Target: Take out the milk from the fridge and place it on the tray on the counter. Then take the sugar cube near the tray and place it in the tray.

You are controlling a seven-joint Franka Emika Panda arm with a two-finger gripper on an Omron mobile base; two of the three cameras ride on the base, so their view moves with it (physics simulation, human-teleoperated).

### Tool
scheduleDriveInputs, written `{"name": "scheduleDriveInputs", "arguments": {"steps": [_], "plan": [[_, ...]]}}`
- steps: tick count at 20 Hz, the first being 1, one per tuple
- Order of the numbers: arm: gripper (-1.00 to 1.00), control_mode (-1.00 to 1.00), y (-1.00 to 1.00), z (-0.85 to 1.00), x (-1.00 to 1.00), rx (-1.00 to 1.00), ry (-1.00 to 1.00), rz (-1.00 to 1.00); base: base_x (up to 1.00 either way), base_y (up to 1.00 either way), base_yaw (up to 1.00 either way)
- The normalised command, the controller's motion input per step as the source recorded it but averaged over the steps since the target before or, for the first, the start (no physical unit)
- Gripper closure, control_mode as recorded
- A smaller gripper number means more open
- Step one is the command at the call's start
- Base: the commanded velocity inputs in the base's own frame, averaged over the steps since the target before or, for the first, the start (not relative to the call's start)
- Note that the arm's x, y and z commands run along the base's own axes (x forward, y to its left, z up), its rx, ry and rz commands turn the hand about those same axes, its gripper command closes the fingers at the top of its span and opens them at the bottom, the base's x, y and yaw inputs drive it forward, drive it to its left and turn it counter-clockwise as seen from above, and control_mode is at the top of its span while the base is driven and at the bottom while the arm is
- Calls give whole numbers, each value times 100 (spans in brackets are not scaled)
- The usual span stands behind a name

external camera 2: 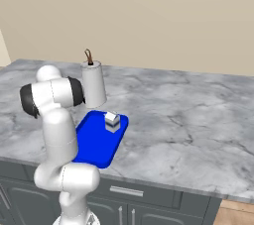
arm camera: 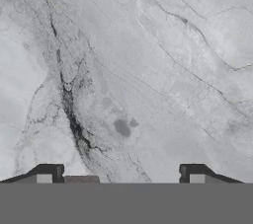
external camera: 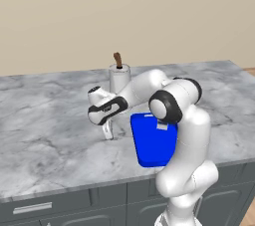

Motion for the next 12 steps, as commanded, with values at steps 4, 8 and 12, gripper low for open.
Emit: {"name": "scheduleDriveInputs", "arguments": {"steps": [4, 8, 12], "plan": [[-100, -100, 0, -7, -27, 0, 1, 0, 0, 0, 0], [-100, -100, -3, 0, -55, 0, 0, 0, 0, 0, 0], [-100, -100, -7, 0, -37, 0, 0, 0, 0, 0, 0]]}}
